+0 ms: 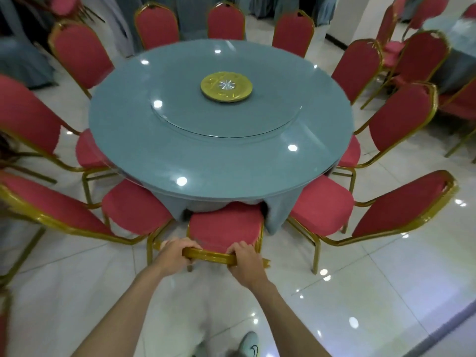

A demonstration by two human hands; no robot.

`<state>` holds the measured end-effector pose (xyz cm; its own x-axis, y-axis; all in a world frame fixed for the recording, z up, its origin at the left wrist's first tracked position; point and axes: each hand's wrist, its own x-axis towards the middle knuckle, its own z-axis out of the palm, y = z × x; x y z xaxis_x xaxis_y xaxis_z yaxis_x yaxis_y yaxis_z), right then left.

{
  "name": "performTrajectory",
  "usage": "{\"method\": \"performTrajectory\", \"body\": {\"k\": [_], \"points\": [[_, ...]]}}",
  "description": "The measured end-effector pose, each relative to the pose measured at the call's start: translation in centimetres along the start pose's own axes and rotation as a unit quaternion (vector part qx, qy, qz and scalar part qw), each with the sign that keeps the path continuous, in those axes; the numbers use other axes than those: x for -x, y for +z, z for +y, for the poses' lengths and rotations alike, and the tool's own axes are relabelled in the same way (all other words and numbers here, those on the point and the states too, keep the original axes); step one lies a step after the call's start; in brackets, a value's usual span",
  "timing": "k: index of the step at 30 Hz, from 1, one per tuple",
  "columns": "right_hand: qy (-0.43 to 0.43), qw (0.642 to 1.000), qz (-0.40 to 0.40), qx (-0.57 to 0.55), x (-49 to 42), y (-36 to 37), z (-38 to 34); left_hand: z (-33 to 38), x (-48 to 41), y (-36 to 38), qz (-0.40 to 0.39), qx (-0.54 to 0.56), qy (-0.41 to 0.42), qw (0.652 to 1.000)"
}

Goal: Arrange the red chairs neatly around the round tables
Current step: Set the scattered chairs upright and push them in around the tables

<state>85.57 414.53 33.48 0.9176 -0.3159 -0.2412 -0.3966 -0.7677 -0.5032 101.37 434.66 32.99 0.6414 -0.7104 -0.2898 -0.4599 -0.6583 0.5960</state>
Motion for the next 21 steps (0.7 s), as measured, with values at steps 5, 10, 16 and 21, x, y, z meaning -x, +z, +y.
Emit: {"method": "performTrajectory", "body": {"k": [5,10,16,21], "points": [[-0.012,0.999,0.032,-0.014,3.5,2.2,-0.4,-1.9,1.8,2.3,-0.028,-0.076,0.014,0.997],[-0.016,0.997,0.074,-0.006,6.4,3.3,-1.1,-1.0,5.0,2.8,-0.034,-0.107,0.024,0.993],[0.0,0.999,0.051,0.019,8.8,3.9,-2.7,0.0,8.1,3.2,-0.039,-0.116,0.017,0.992],[0.012,0.999,0.042,0.023,10.3,5.5,-2.8,-0.7,10.2,4.2,-0.055,-0.106,0.011,0.993]]}}
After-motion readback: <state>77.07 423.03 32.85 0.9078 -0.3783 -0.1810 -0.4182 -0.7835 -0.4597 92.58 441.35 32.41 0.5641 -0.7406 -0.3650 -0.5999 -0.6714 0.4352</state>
